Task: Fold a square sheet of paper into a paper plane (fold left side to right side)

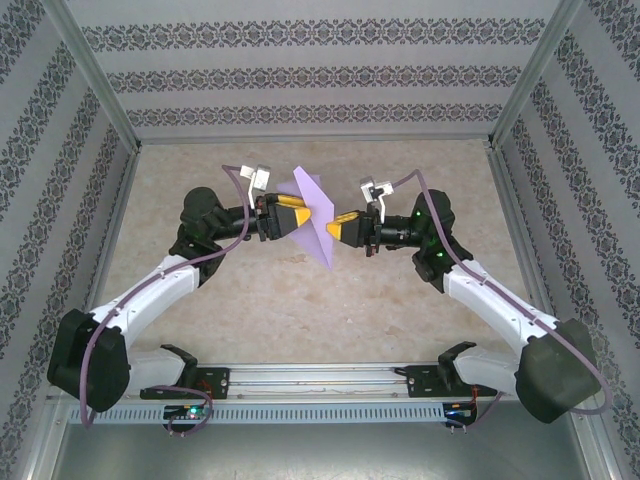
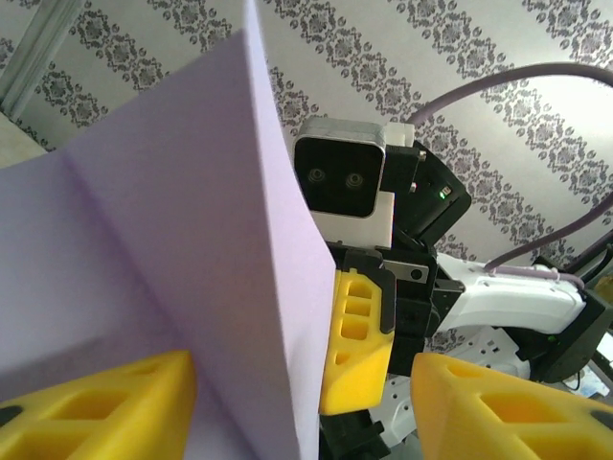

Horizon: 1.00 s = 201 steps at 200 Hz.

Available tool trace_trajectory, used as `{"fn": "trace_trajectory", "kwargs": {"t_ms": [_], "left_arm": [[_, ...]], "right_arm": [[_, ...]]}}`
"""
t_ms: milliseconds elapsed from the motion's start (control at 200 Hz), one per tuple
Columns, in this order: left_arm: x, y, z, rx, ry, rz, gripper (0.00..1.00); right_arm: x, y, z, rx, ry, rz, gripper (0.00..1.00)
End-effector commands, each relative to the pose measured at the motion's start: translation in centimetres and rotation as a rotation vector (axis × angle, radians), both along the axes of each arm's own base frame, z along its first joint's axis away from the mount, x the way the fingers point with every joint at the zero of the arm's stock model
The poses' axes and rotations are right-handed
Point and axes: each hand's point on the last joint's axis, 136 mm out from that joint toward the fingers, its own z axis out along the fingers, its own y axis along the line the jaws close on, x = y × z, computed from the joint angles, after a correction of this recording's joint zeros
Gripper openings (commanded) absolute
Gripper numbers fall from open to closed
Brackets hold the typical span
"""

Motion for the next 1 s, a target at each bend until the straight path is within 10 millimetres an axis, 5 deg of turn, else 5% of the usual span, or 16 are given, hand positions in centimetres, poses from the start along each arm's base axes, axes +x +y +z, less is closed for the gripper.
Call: {"fn": "trace_trajectory", "kwargs": {"t_ms": [0,155,630,829,999], "left_arm": [[-0.6,-0.5,2.0,-0.025,-0.078,-0.032,0.53],[-0.1,-0.6,1.6,-0.020,-0.069,-0.020,0.35],[0.7,-0.4,0.6,-0.003,-0.047,0.029,0.06],[1.0,-0.4,0.7,-0.002,-0.047,0.040,0.04],[1.0,-0.5,0.8,-0.002,-0.051,0.039,0.03]], "right_arm": [[-0.2,0.5,1.6,0.025,-0.081,0.020,0.02],[0.0,0.6,1.3,0.021,-0.072,0.012,0.03],[-0.1,-0.2,1.7,0.026,-0.079,-0.033,0.22],[0.4,-2.6,1.8,0.026,-0.084,-0.141,0.40],[1.1,-4.2,-0.3,-0.016,-0.029,-0.253,0.62]]}}
